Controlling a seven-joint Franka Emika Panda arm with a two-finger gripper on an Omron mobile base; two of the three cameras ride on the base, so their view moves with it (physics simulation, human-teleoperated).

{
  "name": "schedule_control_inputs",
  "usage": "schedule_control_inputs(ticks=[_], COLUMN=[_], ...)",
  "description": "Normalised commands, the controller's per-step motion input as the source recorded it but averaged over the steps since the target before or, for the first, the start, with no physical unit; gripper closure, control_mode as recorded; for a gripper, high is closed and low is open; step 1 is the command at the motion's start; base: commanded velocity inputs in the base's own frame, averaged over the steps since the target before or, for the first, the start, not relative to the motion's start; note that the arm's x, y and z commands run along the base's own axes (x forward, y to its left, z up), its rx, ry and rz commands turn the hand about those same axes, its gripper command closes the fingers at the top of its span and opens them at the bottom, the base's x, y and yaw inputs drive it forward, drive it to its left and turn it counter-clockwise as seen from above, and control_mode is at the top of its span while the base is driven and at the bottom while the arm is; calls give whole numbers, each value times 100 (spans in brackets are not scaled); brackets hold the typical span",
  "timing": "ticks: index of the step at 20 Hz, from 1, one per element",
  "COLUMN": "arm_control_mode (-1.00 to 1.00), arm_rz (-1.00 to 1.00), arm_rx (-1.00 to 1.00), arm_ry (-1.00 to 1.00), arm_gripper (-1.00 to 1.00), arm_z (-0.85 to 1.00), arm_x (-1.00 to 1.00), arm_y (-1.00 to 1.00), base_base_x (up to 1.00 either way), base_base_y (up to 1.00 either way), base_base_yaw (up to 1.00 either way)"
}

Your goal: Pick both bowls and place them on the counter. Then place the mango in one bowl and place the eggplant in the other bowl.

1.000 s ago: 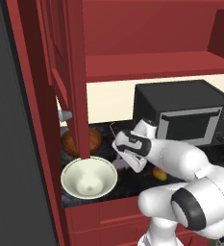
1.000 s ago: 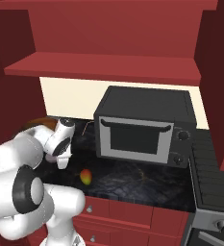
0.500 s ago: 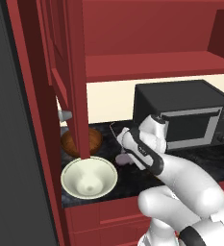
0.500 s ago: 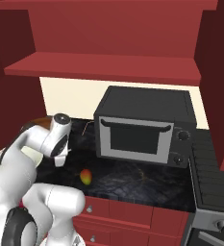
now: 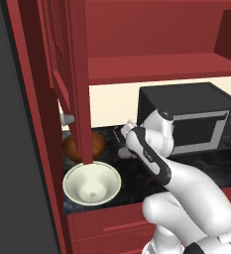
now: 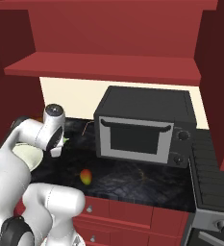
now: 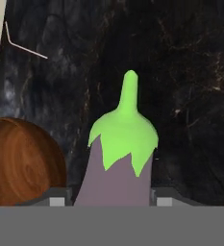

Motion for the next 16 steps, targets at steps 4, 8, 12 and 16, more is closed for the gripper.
schedule_control_inputs(ticks=[4, 8, 12, 16], arm_control_mode=[-100, -100, -100, -100], arm_rz=[0, 0, 1, 1], arm_rx=[0, 0, 0, 0], arm_ry=[-32, -15, -14, -9], arm_gripper=[100, 100, 100, 100], arm_z=[33, 31, 17, 31], arm_x=[18, 15, 20, 30], arm_y=[23, 27, 40, 34], base_base_x=[0, 0, 0, 0], base_base_y=[0, 0, 0, 0], base_base_yaw=[0, 0, 0, 0])
